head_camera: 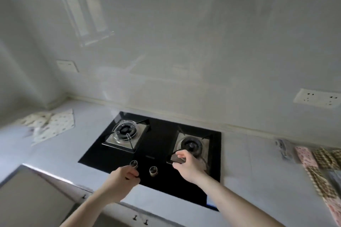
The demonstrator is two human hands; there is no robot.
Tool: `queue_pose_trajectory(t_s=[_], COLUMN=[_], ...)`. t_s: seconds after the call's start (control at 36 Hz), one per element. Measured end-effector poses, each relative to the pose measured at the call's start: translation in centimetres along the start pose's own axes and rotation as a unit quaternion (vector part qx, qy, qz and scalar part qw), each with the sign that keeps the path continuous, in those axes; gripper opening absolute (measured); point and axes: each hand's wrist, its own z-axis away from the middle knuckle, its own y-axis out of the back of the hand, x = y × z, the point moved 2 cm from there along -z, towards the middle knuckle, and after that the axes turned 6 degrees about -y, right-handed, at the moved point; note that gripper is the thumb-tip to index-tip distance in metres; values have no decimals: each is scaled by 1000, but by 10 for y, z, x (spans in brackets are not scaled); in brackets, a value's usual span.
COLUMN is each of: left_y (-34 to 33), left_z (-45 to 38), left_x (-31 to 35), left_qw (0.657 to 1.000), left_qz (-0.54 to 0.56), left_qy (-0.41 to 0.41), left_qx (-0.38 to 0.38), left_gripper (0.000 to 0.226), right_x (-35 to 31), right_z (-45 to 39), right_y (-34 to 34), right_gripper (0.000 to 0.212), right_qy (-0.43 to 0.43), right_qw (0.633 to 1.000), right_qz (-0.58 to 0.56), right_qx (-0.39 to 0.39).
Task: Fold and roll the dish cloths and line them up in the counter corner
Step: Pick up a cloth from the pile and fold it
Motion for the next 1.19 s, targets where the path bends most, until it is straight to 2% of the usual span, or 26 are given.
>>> queue_pose_trajectory(t_s=[0.25,0.5,0.78,0.92,1.19], left_y=[76,148,255,288,333], left_z=[63,76,61,43,-50], left_x=[-113,-203,-304,-340,-410], left_qw=[997,989,972,967,988], left_qz=[16,30,30,34,0], left_qy=[34,78,147,156,110], left_qx=[63,121,181,200,112], left_gripper=[10,14,12,14,15], right_x=[-92,-177,-262,-301,-330], right_z=[31,0,-51,-72,-122], right_y=[-124,-224,-356,-398,-436], right_gripper=[42,39,41,40,35], right_qy=[100,160,154,165,153], right_qw=[990,972,952,949,962], right_qz=[49,72,80,98,114], right_qx=[-91,-158,-252,-251,-193])
